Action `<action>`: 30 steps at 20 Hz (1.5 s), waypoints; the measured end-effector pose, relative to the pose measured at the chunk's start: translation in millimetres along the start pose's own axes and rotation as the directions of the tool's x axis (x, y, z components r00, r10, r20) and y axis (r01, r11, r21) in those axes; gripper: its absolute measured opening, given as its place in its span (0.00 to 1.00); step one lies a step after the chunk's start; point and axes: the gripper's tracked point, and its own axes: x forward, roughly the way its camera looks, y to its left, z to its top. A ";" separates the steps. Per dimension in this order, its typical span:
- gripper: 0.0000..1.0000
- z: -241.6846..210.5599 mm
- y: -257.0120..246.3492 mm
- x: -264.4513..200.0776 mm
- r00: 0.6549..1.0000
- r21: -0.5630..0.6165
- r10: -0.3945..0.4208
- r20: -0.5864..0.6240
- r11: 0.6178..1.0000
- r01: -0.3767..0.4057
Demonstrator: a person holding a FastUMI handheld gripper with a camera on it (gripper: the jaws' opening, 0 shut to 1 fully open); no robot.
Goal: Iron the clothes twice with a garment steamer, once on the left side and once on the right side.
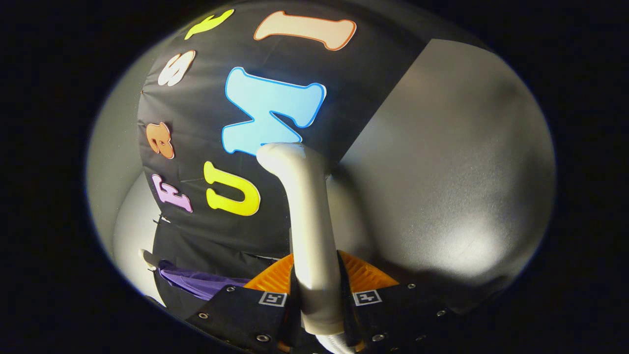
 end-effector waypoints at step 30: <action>0.33 -327.7 249.6 -128.8 0.844 -0.439 0.037 0.535 0.866 0.240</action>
